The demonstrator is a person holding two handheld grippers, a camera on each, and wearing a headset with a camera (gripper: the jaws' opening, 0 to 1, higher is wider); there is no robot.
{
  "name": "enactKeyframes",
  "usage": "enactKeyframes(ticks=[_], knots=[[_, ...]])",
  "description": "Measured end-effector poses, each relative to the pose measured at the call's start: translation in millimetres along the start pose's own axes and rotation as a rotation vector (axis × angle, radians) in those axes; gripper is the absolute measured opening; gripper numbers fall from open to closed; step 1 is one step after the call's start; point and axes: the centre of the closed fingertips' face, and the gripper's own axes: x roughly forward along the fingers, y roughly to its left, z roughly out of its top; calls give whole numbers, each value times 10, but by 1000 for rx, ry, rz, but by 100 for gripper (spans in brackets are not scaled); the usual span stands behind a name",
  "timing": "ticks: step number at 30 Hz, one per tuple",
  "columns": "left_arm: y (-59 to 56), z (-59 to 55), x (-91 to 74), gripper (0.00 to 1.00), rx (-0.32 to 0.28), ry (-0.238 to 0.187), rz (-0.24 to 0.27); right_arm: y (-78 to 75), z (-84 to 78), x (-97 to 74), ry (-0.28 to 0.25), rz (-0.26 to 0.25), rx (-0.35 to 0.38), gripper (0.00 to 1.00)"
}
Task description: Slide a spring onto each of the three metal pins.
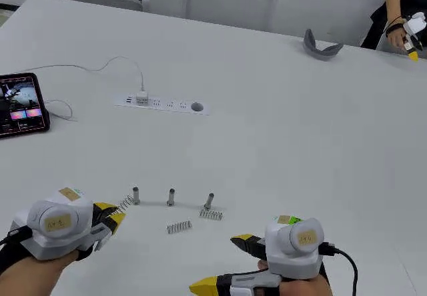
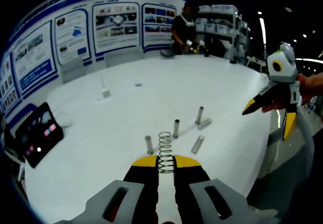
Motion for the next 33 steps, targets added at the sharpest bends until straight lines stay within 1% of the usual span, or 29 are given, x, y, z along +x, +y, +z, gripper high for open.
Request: enactKeyframes(ticks=[2, 5, 9, 12, 15, 18, 25, 26, 28, 30, 33], knots=[[-7, 52, -23, 10, 8, -11, -3, -12, 33, -22, -2, 1, -5, 87], [-47, 144, -81, 10, 22, -26, -8, -36, 88, -48, -12, 1, -7, 86], [-90, 199, -111, 10, 35, -34, -20, -44, 141, -60, -29, 6, -1, 85], [-139, 235, -124, 10, 43, -37, -35, -46, 153, -59, -26, 3, -12, 84], [-202, 263, -139, 10, 52, -51, -52, -36, 169, -70, -25, 4, -15, 84], [-256, 249, -139, 10, 64, -45, -66, -33, 182, -76, -27, 9, -18, 83], [-439, 285, -155, 10, 99, -46, -106, -8, 223, -88, -35, 23, -19, 81], [-474, 306, -155, 10, 105, -50, -113, -2, 229, -86, -37, 27, -17, 81], [-539, 354, -159, 10, 99, -60, -133, 7, 243, -85, -40, 33, -14, 81], [-609, 424, -166, 10, 112, -75, -148, 17, 267, -87, -44, 41, -12, 80], [-731, 507, -156, 10, 135, -84, -178, 44, 366, -104, -82, 67, 24, 78]])
